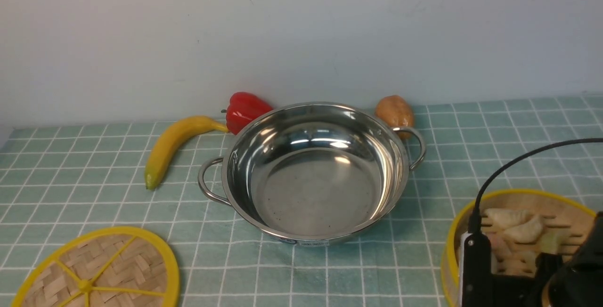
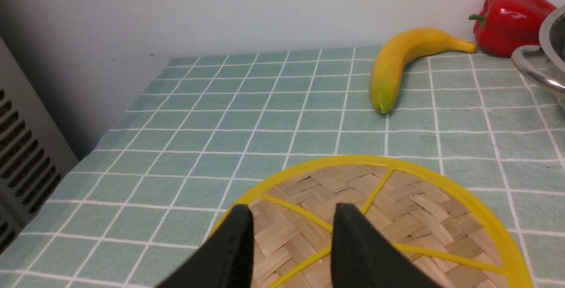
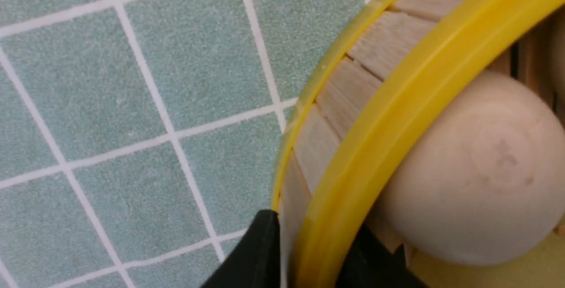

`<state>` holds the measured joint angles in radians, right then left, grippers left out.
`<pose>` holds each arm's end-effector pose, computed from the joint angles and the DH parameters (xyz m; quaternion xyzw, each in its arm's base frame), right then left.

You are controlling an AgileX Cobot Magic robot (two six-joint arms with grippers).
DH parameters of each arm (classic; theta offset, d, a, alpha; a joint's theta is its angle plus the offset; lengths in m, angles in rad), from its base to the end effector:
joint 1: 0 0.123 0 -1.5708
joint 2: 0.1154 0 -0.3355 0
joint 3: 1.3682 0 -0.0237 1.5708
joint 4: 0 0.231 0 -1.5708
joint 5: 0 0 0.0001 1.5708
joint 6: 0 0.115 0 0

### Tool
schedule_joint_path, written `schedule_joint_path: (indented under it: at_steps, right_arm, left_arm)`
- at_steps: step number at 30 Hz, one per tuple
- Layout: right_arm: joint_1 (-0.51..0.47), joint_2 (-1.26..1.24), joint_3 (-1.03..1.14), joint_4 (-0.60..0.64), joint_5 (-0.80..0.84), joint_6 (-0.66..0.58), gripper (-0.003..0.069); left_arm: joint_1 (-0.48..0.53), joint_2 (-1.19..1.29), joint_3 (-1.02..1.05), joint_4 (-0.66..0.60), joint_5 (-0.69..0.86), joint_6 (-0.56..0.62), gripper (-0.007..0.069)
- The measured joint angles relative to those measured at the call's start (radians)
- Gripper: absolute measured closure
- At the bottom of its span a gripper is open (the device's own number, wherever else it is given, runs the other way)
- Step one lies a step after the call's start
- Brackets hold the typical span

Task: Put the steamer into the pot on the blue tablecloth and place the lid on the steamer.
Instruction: 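Reach for and grasp the rim of the bamboo steamer holding the buns with the right gripper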

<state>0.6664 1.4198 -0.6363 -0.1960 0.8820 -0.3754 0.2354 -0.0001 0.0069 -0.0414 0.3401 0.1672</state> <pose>0.1527 0.0980 0.2146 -0.5495 0.8321 -0.0751 0.0072 0.0064 -0.0001 0.1742 -0.0383 0.7917 0.1048 0.6006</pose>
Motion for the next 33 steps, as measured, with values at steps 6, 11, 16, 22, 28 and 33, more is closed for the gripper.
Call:
schedule_joint_path:
  at_steps: [6,11,16,22,28,33]
  right_arm:
    - [0.000,0.000,0.003,0.001,0.000,0.017,0.0573]
    - [0.000,-0.003,0.003,0.001,0.000,0.067,0.0573]
    - [0.000,-0.031,0.006,0.004,0.037,0.138,0.0573]
    - [0.000,-0.122,0.002,-0.048,0.119,0.215,0.0573]
    - [0.000,-0.186,-0.092,-0.088,0.241,0.195,0.0573]
    - [0.000,-0.180,-0.223,-0.079,0.266,0.117,0.0573]
  left_arm:
    - [0.000,0.000,0.000,0.000,0.000,0.000,0.0382]
    - [0.000,0.000,0.000,0.000,0.000,0.000,0.0382]
    - [0.000,0.000,0.000,0.000,0.000,0.000,0.0382]
    - [0.000,0.000,0.000,0.000,0.000,0.000,0.0382]
    - [0.000,0.000,0.000,0.000,0.000,0.001,0.0382]
    - [0.000,0.000,0.000,0.000,0.000,0.001,0.0382]
